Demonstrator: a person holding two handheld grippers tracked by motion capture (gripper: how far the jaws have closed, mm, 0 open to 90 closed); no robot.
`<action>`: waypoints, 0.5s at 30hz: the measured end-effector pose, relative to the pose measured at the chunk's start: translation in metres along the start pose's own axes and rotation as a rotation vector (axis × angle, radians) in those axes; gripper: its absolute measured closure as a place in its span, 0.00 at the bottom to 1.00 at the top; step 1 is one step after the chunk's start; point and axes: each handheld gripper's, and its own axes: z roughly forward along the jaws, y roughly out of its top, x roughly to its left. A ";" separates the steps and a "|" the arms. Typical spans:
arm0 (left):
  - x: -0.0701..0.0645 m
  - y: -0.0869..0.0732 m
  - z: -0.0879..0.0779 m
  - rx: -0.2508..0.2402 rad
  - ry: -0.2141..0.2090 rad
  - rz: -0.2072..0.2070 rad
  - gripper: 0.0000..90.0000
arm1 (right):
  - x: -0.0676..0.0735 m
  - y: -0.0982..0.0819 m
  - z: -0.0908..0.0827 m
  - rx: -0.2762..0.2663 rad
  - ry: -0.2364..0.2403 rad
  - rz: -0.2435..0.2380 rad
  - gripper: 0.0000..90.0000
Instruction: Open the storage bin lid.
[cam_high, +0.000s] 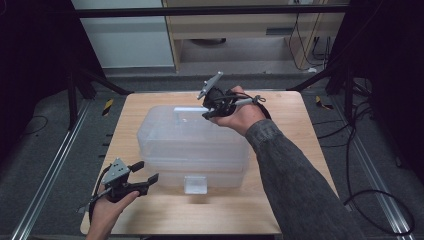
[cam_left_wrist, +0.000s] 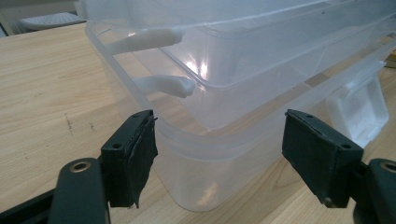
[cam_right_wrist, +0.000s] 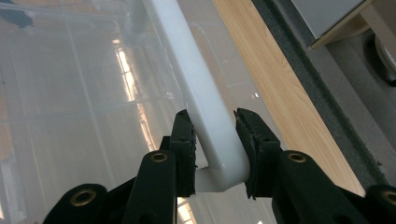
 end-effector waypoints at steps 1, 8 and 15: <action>0.000 0.000 0.000 0.000 0.000 0.000 0.28 | 0.000 0.000 0.000 0.000 0.000 0.000 0.77; -0.004 0.001 0.001 0.002 0.002 0.008 0.28 | -0.003 0.001 0.000 0.016 0.004 -0.003 0.76; -0.004 0.001 0.002 0.002 0.001 0.009 0.28 | -0.009 0.003 0.001 0.024 0.010 0.015 0.76</action>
